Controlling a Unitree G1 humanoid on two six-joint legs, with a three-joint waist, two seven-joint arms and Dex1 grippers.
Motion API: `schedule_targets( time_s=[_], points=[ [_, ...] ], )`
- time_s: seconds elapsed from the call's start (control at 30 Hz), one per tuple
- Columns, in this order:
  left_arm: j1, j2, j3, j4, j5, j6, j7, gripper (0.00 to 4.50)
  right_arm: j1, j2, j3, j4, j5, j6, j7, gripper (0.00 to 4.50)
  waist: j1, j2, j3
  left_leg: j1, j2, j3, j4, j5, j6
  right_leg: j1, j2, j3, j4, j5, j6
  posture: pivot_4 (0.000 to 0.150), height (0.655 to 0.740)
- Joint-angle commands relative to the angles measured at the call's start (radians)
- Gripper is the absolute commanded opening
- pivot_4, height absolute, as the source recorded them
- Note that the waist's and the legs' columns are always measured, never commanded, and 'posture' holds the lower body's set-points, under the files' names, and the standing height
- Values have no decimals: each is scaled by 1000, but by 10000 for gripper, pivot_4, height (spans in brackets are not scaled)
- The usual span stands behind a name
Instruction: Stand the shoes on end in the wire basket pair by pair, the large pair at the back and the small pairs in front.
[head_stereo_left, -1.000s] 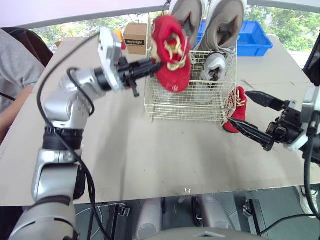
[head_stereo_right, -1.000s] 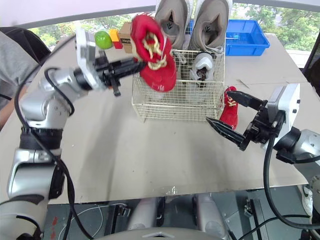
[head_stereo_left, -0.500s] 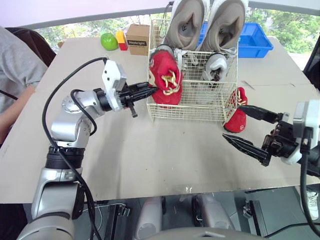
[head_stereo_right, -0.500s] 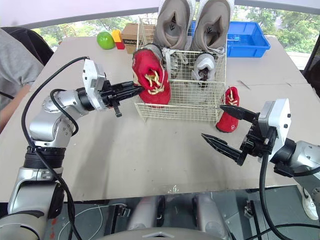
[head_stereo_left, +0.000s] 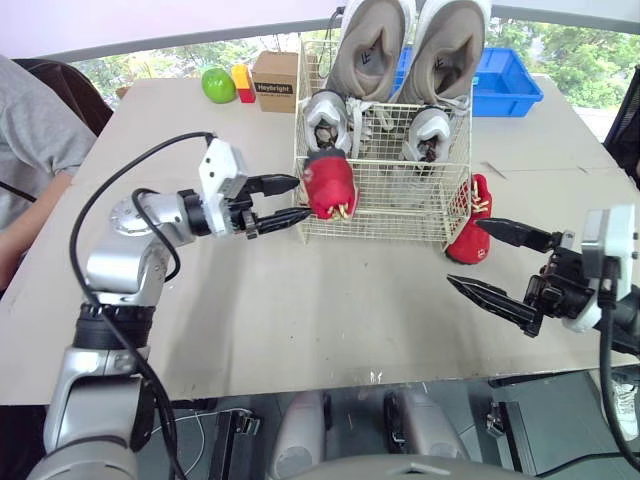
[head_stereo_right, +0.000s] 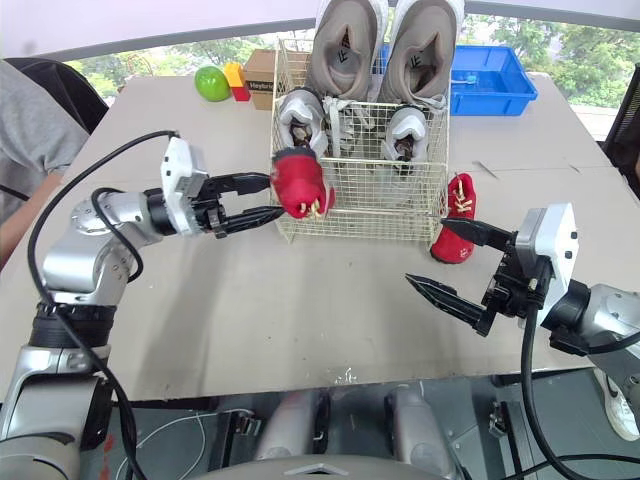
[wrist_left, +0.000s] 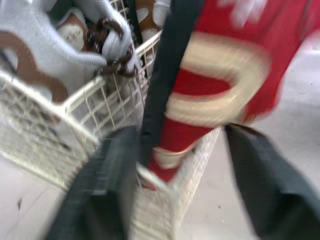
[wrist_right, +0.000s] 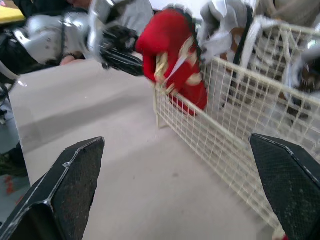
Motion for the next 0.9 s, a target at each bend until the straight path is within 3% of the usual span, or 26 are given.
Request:
schedule_targets(
  time_s=[0.03, 0.27, 0.5, 0.67, 0.77, 0.9],
  points=[
    [18, 27, 97, -72, -69, 76, 42, 32085, -3, -23, 9, 21, -67, -27, -11, 45000, 1, 0, 0, 0, 0, 0, 0, 0, 0, 0, 0, 0, 0, 0, 0, 1500, 7400],
    [171, 0, 189, -301, -209, 156, 79, 32085, -51, -62, 74, 166, -201, -31, 3, 45000, 4, 0, 0, -1, 0, 1, 0, 0, 0, 0, -2, 1, -1, 0, 0, 1500, 7400],
    [368, -51, 148, -617, -381, 265, 175, 32085, -322, -29, 154, 473, -212, 228, -151, 45000, -1, -1, 0, 1, 0, 1, 0, 0, 0, 0, -2, 5, 0, 1, -2, 1500, 7400],
    [409, -87, 124, -682, -402, 265, 250, 32085, -506, 0, 209, 670, -259, 292, -155, 45000, 2, 0, 0, 3, -1, 4, 0, 0, 0, 0, 0, 4, 1, 2, -4, 1500, 7400],
    [426, -104, 111, -691, -336, 224, 296, 32085, -638, 17, 263, 844, -310, 255, -96, 45000, -2, 0, 1, 3, -1, 7, -1, 0, 0, 0, 0, 7, 0, 2, -4, 1500, 7400],
    [372, -107, 103, -656, -273, 189, 345, 32085, -615, -24, 301, 803, -331, 188, 49, 45000, 5, 0, 1, 3, -1, 8, -2, -1, 1, 0, 0, 7, -1, 2, -4, 1500, 7400]
  ],
)
